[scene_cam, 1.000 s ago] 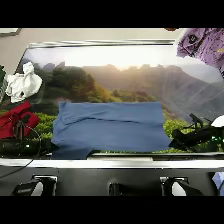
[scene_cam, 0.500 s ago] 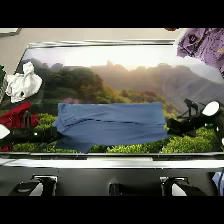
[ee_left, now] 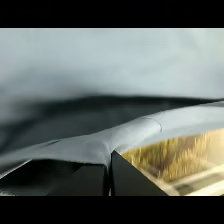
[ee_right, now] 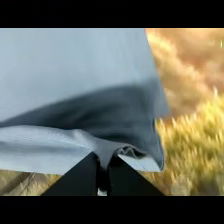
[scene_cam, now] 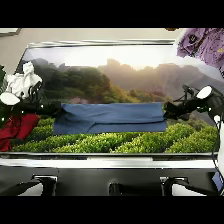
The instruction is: Fold the clothes and pants, and hang the long-sleeved shirts on hangers.
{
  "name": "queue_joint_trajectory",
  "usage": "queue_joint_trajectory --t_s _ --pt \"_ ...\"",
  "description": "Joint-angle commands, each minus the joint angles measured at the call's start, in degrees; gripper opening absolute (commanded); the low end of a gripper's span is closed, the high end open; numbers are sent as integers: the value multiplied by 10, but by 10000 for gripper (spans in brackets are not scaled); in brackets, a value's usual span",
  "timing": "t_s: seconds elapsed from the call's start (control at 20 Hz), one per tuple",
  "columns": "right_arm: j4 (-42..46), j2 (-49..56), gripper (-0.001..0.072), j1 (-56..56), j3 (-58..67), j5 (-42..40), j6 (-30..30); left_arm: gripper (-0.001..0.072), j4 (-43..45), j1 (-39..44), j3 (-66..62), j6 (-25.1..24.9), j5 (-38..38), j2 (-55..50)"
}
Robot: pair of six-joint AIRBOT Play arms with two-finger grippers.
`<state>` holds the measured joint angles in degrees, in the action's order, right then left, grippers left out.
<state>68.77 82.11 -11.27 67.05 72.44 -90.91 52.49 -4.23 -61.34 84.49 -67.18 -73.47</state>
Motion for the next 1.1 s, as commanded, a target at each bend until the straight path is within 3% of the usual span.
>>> queue_joint_trajectory --t_s 0.0,0.45,0.5,0.55,0.65,0.75,0.8,0.95,1.05 --pt "-9 35 31 0 28 -31 3 23 0 0 -81 -6 10 -78" --pt "-37 77 32 19 28 -110 19 26 -1 0 -143 -6 13 -194" --pt "-35 86 69 21 28 -109 14 59 -1 0 -143 -5 13 -198" --pt "-35 90 185 21 28 -107 9 146 0 0 -143 -5 20 -199" --pt "-33 87 415 7 39 -83 -14 443 0 0 -152 -5 28 -197" --pt "-38 86 548 -34 70 -27 -24 583 1 -4 -179 -5 21 -196" --pt "-41 86 613 -64 79 -6 -22 621 4 -6 -195 -5 14 -193" --pt "-96 96 669 -136 79 24 30 621 7 -7 -234 -5 5 -185" --pt "-144 116 669 -154 78 32 81 621 7 -7 -248 -3 6 -182"
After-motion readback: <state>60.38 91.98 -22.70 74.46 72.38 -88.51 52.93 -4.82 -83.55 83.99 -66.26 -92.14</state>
